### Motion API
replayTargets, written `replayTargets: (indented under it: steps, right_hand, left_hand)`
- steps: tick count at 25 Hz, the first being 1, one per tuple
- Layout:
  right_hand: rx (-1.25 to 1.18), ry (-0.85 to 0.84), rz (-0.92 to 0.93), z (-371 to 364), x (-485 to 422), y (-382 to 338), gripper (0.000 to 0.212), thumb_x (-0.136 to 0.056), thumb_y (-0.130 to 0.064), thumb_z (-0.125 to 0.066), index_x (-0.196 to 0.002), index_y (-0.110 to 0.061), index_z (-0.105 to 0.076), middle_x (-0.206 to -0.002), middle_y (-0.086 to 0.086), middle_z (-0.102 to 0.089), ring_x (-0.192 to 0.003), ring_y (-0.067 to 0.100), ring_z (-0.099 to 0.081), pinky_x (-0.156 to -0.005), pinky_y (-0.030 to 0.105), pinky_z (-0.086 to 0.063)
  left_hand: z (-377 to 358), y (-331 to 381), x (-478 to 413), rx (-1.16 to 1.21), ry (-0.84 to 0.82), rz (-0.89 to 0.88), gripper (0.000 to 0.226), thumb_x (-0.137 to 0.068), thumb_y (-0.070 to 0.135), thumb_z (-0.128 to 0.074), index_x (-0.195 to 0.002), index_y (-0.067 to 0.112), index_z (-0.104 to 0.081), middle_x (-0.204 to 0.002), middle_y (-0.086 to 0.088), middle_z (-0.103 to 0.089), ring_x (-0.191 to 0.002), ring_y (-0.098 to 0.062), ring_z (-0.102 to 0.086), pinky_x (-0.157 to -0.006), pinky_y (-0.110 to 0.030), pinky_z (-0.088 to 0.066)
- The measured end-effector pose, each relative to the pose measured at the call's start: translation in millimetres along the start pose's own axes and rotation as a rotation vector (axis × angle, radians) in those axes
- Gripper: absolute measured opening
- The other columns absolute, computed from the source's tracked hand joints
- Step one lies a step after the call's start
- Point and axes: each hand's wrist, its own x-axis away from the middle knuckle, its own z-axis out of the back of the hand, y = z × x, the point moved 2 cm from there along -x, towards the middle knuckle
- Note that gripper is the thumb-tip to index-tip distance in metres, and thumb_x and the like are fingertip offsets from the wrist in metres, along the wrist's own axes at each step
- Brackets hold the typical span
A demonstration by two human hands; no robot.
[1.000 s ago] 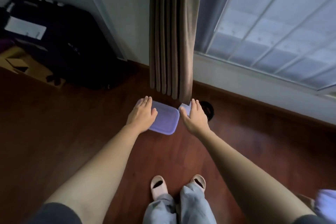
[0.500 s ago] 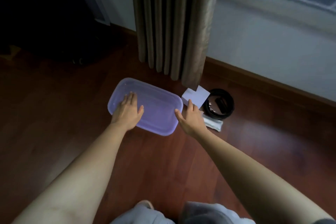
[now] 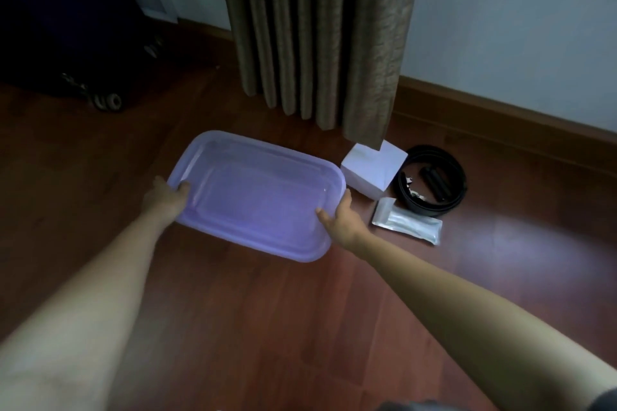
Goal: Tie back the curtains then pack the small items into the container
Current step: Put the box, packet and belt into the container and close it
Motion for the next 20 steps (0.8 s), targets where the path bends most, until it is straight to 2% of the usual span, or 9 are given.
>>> replayTargets:
  steps: [3,6,8,10,12,14,16,20]
  right_hand:
    - [-0.002,-0.054,0.057,10.6,16.3,6.5,0.083,-0.094,-0.043,-0.045,-0.148,-0.014,0.011,-0.135,0.02,-0.05,-0.112,0.038,-0.056,-0.09,0.042,-0.047]
    - [-0.033,-0.035,0.102,31.5,46.6,29.5,0.082,-0.093,-0.043,-0.047,-0.149,-0.018,0.008,-0.134,0.016,-0.053,-0.112,0.035,-0.057,-0.091,0.039,-0.047]
    - [-0.059,0.003,0.055,49.7,78.9,58.5,0.08,-0.093,-0.042,-0.048,-0.149,-0.022,0.005,-0.132,0.015,-0.054,-0.114,0.033,-0.056,-0.089,0.033,-0.045]
    - [-0.107,0.048,-0.007,67.7,118.2,96.7,0.078,-0.092,-0.042,-0.05,-0.149,-0.028,0.002,-0.131,0.011,-0.056,-0.115,0.03,-0.057,-0.086,0.028,-0.043]
    - [-0.171,0.121,-0.1,89.7,154.7,141.6,0.076,-0.091,-0.041,-0.053,-0.149,-0.032,-0.004,-0.132,0.006,-0.055,-0.117,0.025,-0.056,-0.091,0.027,-0.042]
    - [-0.243,0.186,-0.187,110.4,181.2,188.0,0.073,-0.09,-0.036,-0.058,-0.147,-0.033,-0.013,-0.133,0.005,-0.055,-0.117,0.023,-0.055,-0.096,0.029,-0.041]
    - [-0.289,0.276,-0.23,128.6,192.8,231.5,0.069,-0.089,-0.031,-0.06,-0.145,-0.034,-0.02,-0.133,0.003,-0.055,-0.117,0.023,-0.054,-0.098,0.032,-0.04]
    - [-0.35,0.391,-0.234,149.6,199.7,293.3,0.065,-0.089,-0.028,-0.06,-0.143,-0.038,-0.024,-0.127,-0.007,-0.053,-0.117,0.022,-0.054,-0.098,0.035,-0.041]
  left_hand:
    - [32.7,-3.1,8.7,-0.158,-0.04,-0.053,0.064,-0.091,0.059,-0.043,-0.129,0.009,-0.05,-0.129,-0.022,-0.053,-0.113,-0.04,-0.052,-0.088,-0.038,-0.04]
    - [48.0,13.6,31.8,-0.03,-0.346,-0.169,0.053,-0.08,0.068,-0.052,-0.099,0.02,-0.066,-0.099,-0.004,-0.065,-0.093,-0.029,-0.061,-0.083,-0.04,-0.044]
    - [32.7,24.9,53.3,0.022,-0.482,-0.234,0.047,-0.073,0.062,-0.065,-0.092,0.019,-0.071,-0.091,-0.001,-0.071,-0.09,-0.026,-0.066,-0.086,-0.042,-0.049]
    - [1.2,33.5,81.5,0.01,-0.54,-0.293,0.049,-0.07,0.058,-0.068,-0.089,0.014,-0.073,-0.089,-0.004,-0.075,-0.091,-0.024,-0.069,-0.086,-0.04,-0.051]
    - [-39.4,44.9,112.5,-0.042,-0.612,-0.37,0.059,-0.062,0.065,-0.064,-0.086,0.013,-0.074,-0.086,-0.001,-0.076,-0.084,-0.015,-0.069,-0.083,-0.037,-0.051]
    - [-82.9,60.9,146.7,-0.1,-0.667,-0.455,0.05,-0.071,0.062,-0.064,-0.079,0.014,-0.073,-0.08,0.003,-0.074,-0.074,-0.008,-0.066,-0.076,-0.033,-0.051]
    - [-125.1,83.1,172.5,-0.176,-0.66,-0.565,0.039,-0.084,0.051,-0.061,-0.074,0.014,-0.07,-0.076,0.003,-0.071,-0.069,-0.009,-0.063,-0.067,-0.03,-0.048]
    - [-180.6,103.2,204.3,-0.233,-0.659,-0.7,0.04,-0.086,0.054,-0.056,-0.072,0.017,-0.068,-0.072,0.004,-0.071,-0.063,-0.003,-0.064,-0.058,-0.021,-0.047]
